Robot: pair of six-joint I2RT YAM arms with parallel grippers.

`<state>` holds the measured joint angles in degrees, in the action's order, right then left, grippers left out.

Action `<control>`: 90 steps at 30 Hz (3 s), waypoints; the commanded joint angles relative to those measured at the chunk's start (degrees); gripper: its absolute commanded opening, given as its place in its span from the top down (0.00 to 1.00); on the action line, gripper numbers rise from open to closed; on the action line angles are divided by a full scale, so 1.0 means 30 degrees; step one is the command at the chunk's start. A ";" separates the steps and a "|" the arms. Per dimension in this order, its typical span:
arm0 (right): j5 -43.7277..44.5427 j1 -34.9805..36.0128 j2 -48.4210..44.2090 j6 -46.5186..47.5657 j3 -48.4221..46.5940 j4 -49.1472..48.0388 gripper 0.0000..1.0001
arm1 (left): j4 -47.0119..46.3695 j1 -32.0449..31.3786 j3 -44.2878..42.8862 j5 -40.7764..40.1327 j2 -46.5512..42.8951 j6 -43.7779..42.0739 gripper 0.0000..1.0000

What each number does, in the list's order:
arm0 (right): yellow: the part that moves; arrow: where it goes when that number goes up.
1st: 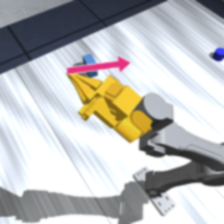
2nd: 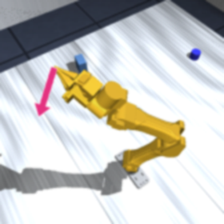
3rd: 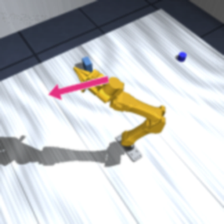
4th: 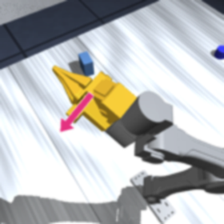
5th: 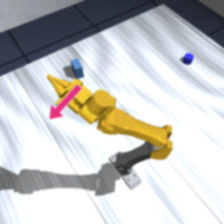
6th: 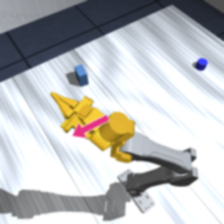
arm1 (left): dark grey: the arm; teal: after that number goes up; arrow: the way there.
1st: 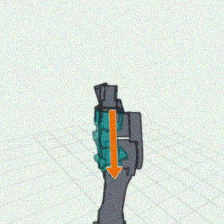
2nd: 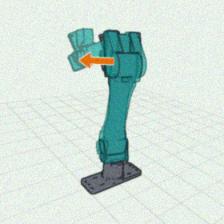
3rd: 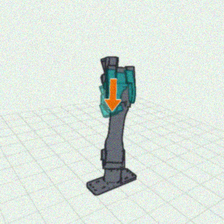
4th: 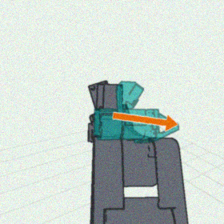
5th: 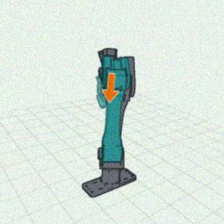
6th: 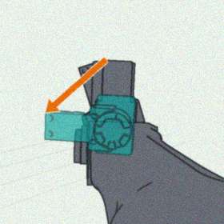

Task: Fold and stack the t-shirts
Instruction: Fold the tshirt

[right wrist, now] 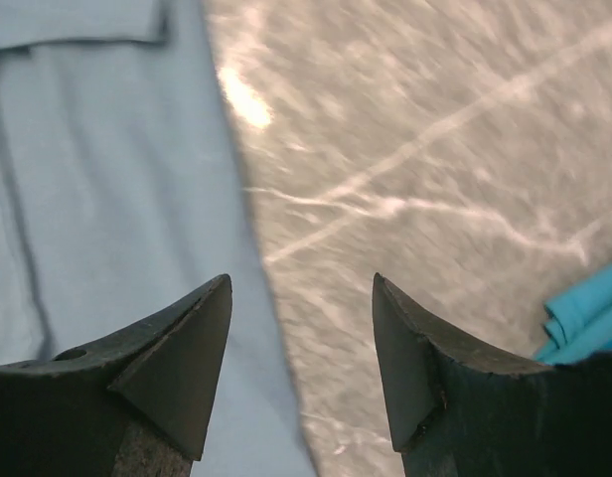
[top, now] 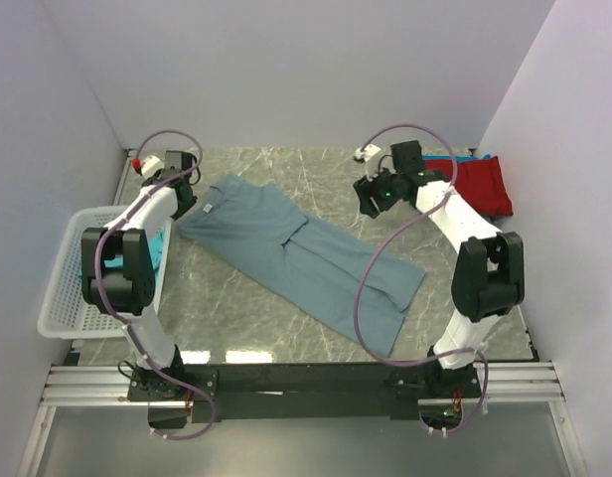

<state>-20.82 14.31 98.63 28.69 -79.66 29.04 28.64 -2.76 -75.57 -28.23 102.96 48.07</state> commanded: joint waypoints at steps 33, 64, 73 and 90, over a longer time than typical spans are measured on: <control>-0.2113 -0.1897 0.6937 -0.1857 -0.2685 0.3680 0.34 | -0.0847 -0.0162 -1.3244 1.5064 1.2173 -0.5888 0.53; -0.6010 0.0532 0.3307 -0.6046 0.4693 0.2656 0.86 | -0.3541 -0.1041 -2.0161 1.7905 1.7273 -0.0937 0.48; -0.3845 0.0742 0.2632 -0.6106 0.3006 0.2481 0.59 | -0.3693 -0.1510 -2.0891 1.7763 1.6425 -0.1255 0.41; -0.4694 0.1265 1.1945 -1.4685 -0.9801 -0.0684 0.47 | -0.5440 -0.1071 -0.8263 1.3507 0.0114 -0.8348 0.19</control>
<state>-35.79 15.94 131.72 -5.89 -105.27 30.76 16.86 -6.09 -111.55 10.26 112.09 26.11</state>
